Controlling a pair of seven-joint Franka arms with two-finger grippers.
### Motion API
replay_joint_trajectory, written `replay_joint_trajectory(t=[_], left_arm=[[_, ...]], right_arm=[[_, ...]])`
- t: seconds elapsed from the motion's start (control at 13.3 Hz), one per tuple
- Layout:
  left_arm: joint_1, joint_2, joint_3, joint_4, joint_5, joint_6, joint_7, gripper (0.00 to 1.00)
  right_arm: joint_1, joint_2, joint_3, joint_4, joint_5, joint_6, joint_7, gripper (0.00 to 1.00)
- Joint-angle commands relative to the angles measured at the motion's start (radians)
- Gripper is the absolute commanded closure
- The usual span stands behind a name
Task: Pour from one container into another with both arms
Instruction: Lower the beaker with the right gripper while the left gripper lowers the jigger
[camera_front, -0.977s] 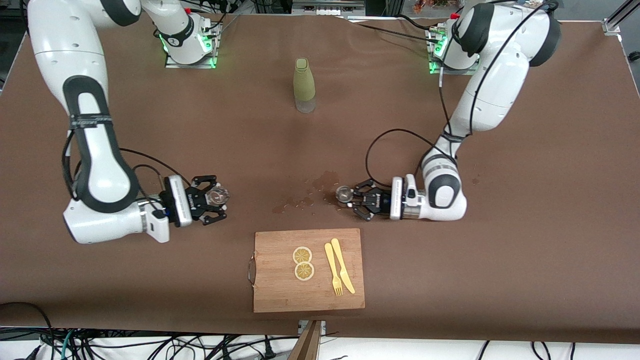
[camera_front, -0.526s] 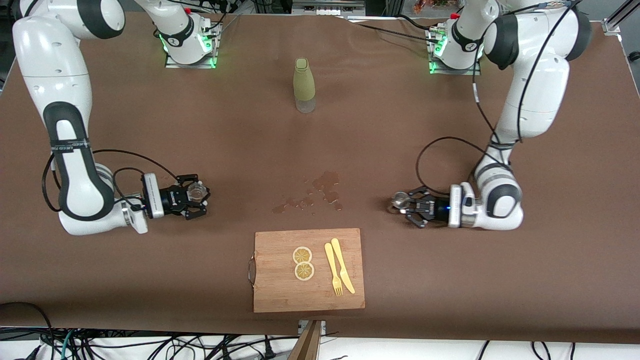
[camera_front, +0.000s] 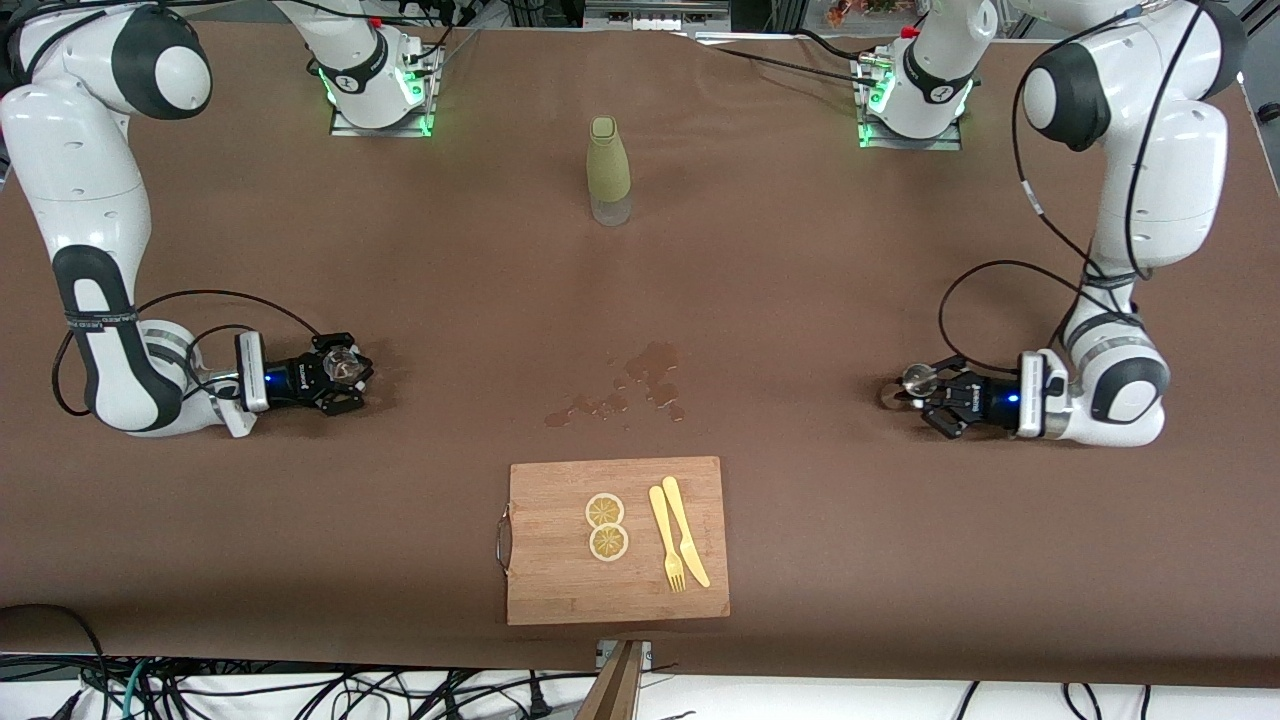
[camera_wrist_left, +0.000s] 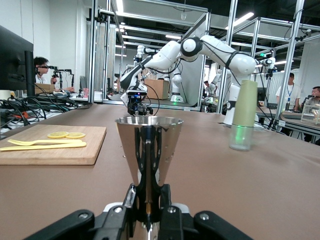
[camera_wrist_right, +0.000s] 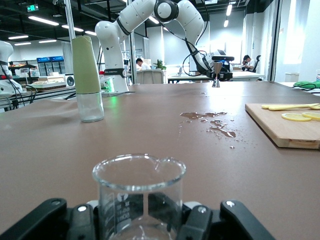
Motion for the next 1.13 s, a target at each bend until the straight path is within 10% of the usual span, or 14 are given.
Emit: replay_joint_trajectory(t=[0.0, 0.23, 0.53, 1.05], left_arm=[[0.065, -0.010, -0.009, -0.012, 0.063, -0.042, 0.092, 1.00], [0.128, -0.001, -0.008, -0.017, 0.111, -0.056, 0.204, 1.00], [0.177, 0.005, -0.008, -0.056, 0.197, -0.091, 0.284, 1.00], [0.186, 0.023, 0.002, -0.070, 0.234, -0.094, 0.324, 1.00]], right_arm=[[-0.007, 0.026, 0.014, -0.001, -0.011, -0.017, -0.039, 0.97], [-0.006, 0.066, 0.014, -0.003, -0.012, -0.019, -0.053, 0.93], [-0.006, 0.061, 0.014, -0.008, -0.012, -0.032, -0.036, 0.00], [-0.010, 0.012, -0.070, 0.031, -0.118, -0.109, 0.062, 0.00]])
